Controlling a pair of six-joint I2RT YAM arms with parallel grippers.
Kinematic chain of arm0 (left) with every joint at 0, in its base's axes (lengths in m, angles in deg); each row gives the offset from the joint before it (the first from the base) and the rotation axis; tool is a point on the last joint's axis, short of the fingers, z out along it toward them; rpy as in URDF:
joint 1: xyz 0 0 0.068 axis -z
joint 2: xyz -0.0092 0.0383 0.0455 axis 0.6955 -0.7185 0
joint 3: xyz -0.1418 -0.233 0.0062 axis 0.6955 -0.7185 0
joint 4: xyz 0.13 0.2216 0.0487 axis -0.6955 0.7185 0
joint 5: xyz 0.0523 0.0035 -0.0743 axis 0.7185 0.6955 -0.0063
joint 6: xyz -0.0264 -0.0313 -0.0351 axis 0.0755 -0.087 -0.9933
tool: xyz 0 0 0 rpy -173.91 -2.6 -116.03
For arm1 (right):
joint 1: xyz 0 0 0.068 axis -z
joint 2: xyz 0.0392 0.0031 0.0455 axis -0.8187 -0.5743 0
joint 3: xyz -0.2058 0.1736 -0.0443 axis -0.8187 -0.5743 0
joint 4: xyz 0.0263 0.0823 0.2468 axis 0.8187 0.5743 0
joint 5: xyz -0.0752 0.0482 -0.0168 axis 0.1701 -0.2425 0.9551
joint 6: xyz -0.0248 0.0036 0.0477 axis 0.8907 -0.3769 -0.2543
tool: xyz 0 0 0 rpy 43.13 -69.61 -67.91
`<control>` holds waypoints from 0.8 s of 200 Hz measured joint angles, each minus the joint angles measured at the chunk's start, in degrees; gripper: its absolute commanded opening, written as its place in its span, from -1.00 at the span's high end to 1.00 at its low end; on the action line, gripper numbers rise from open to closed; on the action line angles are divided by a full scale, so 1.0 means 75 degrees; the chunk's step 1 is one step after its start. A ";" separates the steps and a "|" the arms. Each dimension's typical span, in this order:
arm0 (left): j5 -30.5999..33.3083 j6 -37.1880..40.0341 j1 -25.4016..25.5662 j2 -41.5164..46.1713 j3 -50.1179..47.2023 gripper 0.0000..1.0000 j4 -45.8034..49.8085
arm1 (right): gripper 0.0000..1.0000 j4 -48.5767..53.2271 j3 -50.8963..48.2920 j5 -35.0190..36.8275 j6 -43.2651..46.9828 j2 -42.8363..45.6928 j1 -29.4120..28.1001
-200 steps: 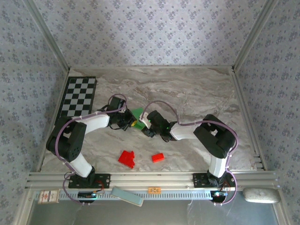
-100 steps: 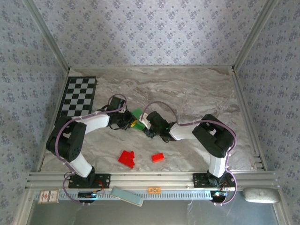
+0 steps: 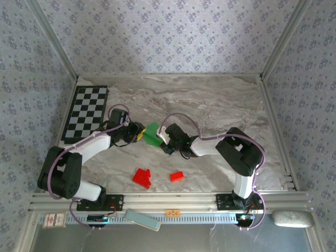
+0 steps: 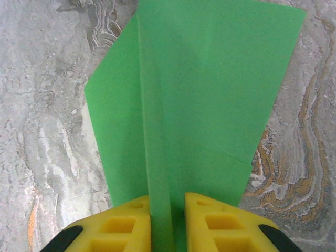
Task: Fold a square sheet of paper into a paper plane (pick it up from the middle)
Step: Fourth fold the wing at the center of the table.
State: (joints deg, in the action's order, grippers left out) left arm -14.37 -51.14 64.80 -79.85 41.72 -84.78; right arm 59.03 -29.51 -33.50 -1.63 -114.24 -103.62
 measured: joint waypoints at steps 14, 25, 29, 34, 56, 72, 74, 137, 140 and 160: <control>-0.0023 -0.0044 0.0035 0.0003 -0.0274 0.48 -0.0256 | 0.57 -0.0052 -0.0038 -0.0175 -0.0122 0.0000 0.0076; -0.0026 -0.0067 0.0082 0.0003 -0.0487 0.52 -0.0443 | 0.57 -0.0108 -0.0067 -0.0329 -0.0224 0.0000 0.0140; -0.0029 -0.0079 0.0099 0.0003 -0.0542 0.53 -0.0493 | 0.58 -0.0128 -0.0079 -0.0379 -0.0256 0.0000 0.0154; -0.0029 -0.0087 0.0140 0.0003 -0.0615 0.54 -0.0568 | 0.58 -0.0149 -0.0093 -0.0443 -0.0309 0.0000 0.0184; -0.0052 -0.0140 0.0312 -0.0096 -0.0714 0.59 -0.0915 | 0.59 -0.0283 -0.0163 -0.0749 -0.0522 0.0000 0.0306; -0.0064 -0.0154 0.0417 -0.0210 -0.0714 0.62 -0.1212 | 0.60 -0.0338 -0.0189 -0.0953 -0.0650 -0.0003 0.0391; -0.0067 -0.0157 0.0428 -0.0230 -0.0714 0.63 -0.1247 | 0.60 -0.0341 -0.0192 -0.0976 -0.0664 0.0000 0.0399; -0.0181 -0.0216 0.0717 -0.1040 -0.0714 0.73 -0.1868 | 0.61 -0.0405 -0.0207 -0.1644 -0.1084 -0.0047 0.0662; -0.0198 -0.0213 0.0731 -0.1067 -0.0714 0.73 -0.1886 | 0.61 -0.0411 -0.0207 -0.1664 -0.1093 -0.0052 0.0670; -0.0239 -0.0219 0.0784 -0.1271 -0.0714 0.75 -0.1999 | 0.61 -0.0458 -0.0207 -0.1833 -0.1183 -0.0090 0.0729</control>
State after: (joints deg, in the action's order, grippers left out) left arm -16.16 -52.78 70.68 -89.38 36.37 -99.78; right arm 55.60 -31.07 -47.25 -10.50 -114.91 -98.15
